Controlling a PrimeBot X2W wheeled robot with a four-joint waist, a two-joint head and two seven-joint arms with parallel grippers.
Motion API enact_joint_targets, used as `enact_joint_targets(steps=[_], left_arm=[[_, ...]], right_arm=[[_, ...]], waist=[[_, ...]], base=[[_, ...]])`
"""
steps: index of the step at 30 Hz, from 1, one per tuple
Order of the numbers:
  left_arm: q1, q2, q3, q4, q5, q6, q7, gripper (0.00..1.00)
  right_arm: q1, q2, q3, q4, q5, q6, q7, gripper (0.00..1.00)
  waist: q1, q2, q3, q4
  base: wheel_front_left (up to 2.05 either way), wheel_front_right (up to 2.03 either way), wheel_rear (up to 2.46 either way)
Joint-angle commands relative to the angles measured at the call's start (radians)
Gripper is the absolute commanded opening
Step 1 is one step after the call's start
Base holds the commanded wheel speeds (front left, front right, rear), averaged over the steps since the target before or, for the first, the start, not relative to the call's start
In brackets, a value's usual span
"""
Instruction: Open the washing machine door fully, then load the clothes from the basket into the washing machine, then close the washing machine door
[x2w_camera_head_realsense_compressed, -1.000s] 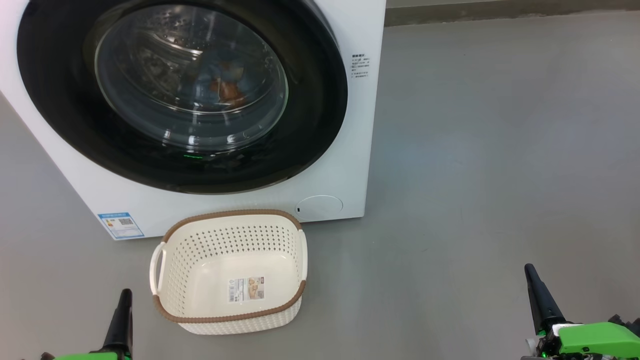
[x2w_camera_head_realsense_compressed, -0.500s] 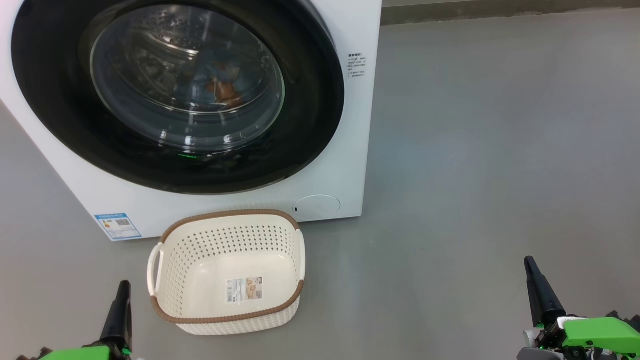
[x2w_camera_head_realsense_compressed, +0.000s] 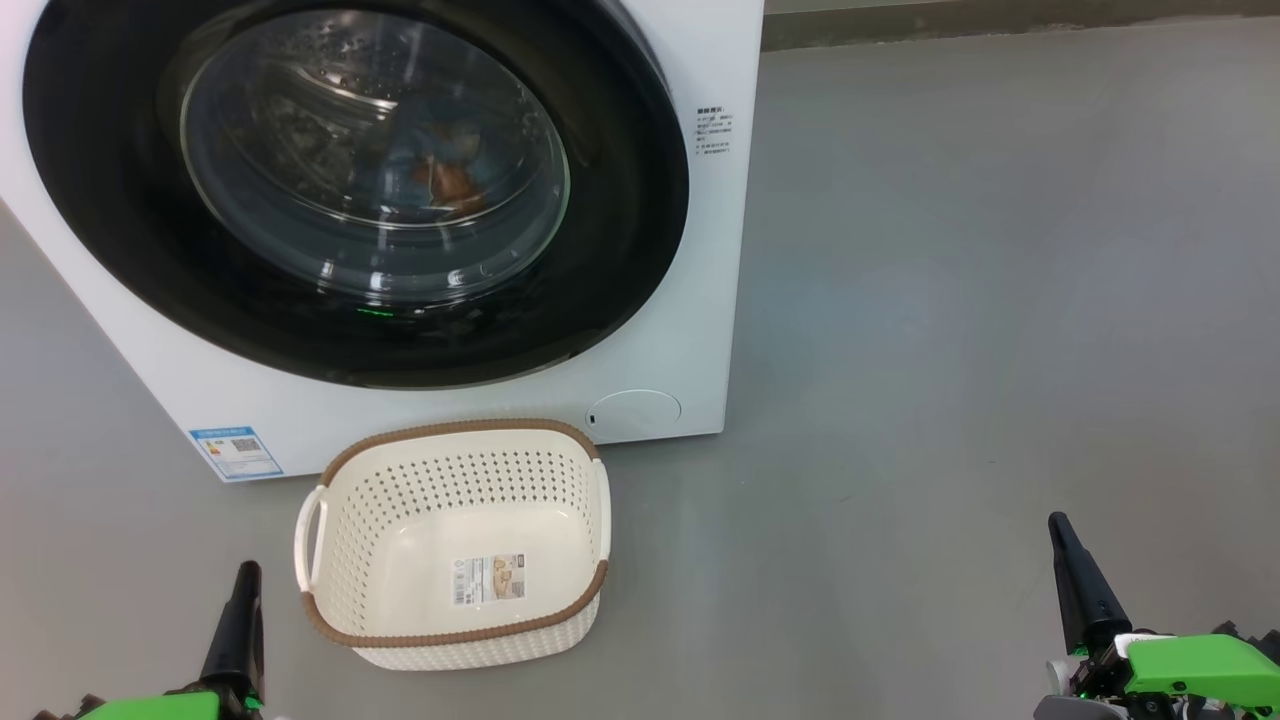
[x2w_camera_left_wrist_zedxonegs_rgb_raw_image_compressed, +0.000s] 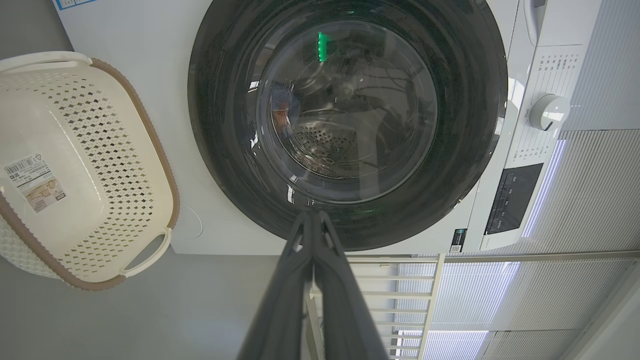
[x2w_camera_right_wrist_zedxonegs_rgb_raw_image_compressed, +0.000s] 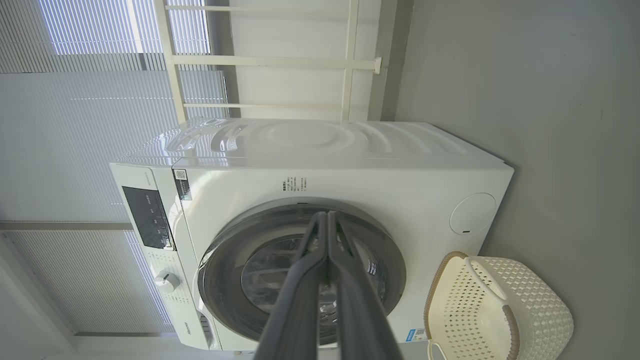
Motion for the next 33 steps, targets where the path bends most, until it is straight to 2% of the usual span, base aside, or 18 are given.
enact_joint_targets(steps=[1, 33], left_arm=[[-0.038, 0.018, 0.034, -0.028, -0.003, -0.003, 0.003, 0.00], [-0.038, 0.018, 0.034, -0.028, -0.004, -0.003, 0.003, 0.00]], right_arm=[[-0.040, -0.004, 0.024, -0.026, 0.004, -0.001, 0.008, 0.00], [-0.040, -0.004, 0.024, -0.026, 0.004, -0.001, 0.008, 0.00]], waist=[[0.0000, -0.0001, 0.000, 0.000], [0.0000, -0.0001, 0.000, 0.000]], base=[[0.00, 0.00, 0.00], [0.00, 0.00, 0.00]])
